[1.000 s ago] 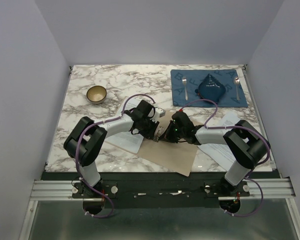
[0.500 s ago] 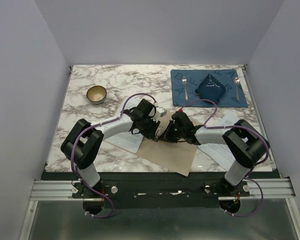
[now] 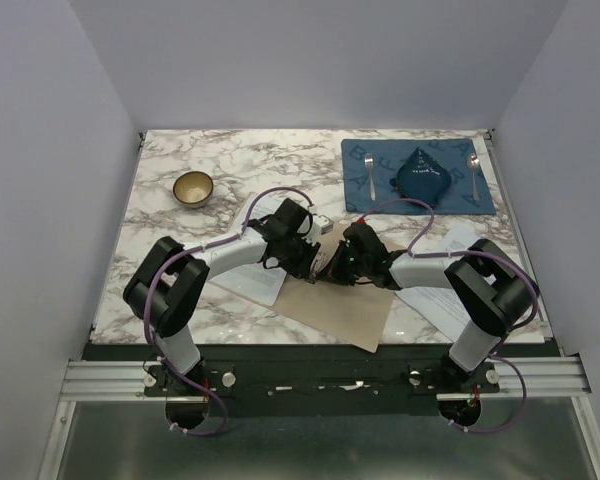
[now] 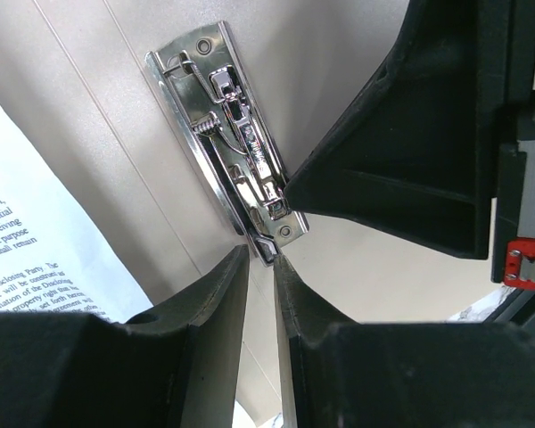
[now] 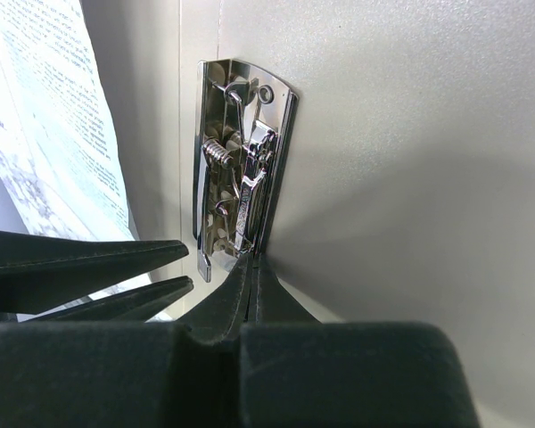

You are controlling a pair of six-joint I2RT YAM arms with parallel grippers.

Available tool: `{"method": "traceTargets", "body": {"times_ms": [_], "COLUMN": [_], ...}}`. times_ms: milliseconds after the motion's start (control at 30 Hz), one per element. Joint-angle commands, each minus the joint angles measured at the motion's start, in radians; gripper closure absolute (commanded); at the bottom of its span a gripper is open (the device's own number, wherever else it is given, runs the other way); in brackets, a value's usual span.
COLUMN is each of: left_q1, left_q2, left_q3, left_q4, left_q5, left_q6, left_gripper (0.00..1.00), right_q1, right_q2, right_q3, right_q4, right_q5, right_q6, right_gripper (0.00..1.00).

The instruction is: Put the files into the folder

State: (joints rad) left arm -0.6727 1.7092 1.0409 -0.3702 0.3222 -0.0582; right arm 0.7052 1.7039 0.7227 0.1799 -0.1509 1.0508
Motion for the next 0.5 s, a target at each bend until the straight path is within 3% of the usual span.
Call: {"method": "traceTargets", "body": {"times_ms": [0,467], "left_q1": [-0.008,-0.014], "left_q2": [0.024,0.061], "left_q3": [0.015,0.005], "left_q4": [-0.006,0.007], "left_q5": [0.015,0.003], "left_q6": [-0.005,0.0], "left_gripper": [0.68,0.7], "right_q1": [0.0,0.0], "right_q2": [0.056,0.068], "right_q3": [-0.04,-0.032], "right_q4": [-0.109,-0.109], "right_q5": [0.048,0.044], "right_q6": [-0.017,-0.017], "right_gripper": [1.0,1.0]}}
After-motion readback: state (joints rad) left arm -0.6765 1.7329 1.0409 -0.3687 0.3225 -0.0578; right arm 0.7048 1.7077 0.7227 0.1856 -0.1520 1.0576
